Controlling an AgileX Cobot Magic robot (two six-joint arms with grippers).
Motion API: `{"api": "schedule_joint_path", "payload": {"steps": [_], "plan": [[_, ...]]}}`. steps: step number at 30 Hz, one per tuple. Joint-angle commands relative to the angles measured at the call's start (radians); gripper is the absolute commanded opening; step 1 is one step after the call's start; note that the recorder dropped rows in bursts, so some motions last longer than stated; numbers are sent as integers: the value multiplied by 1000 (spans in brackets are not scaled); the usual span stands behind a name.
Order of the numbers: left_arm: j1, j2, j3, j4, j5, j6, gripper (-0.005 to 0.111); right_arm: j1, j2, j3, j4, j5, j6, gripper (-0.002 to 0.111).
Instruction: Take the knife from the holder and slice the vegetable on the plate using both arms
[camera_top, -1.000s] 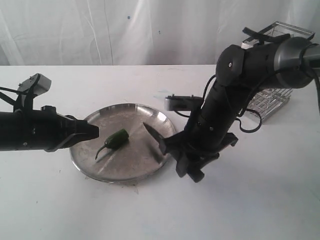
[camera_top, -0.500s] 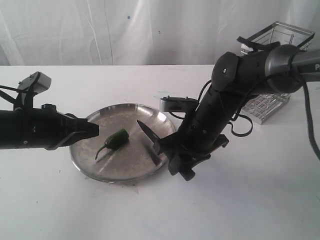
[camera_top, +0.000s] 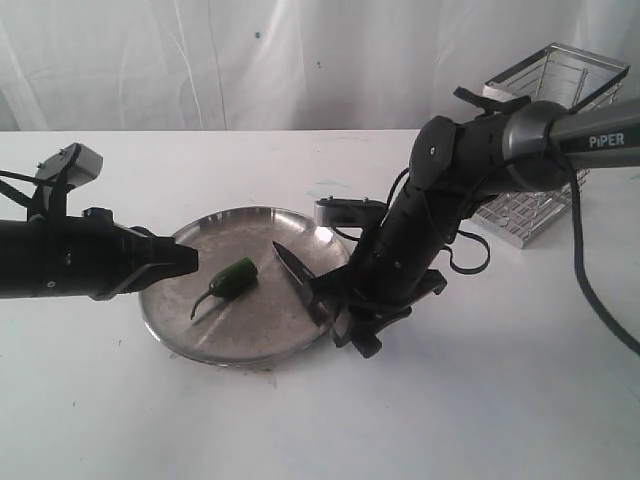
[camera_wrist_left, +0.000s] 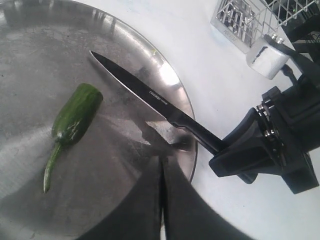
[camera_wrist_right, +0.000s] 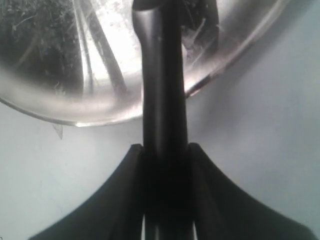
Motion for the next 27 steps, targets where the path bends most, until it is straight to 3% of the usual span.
{"api": "schedule_joint_path", "payload": {"steps": [1,14,17,24,27], "plan": [[3,-9,-1,-21,26,7,0,-6,-3,-5,6,0,-7,29],[3,-9,-1,-21,49,29,0,-10,-27,-17,-15,24,-2,34],[3,-9,-1,-21,54,29,0,-30,-56,-53,-62,72,78,34],[3,-9,-1,-14,65,29,0,-169,-102,-132,-74,316,80,34],[3,-9,-1,2,69,29,0,-267,-65,-130,88,353,-44,34]]}}
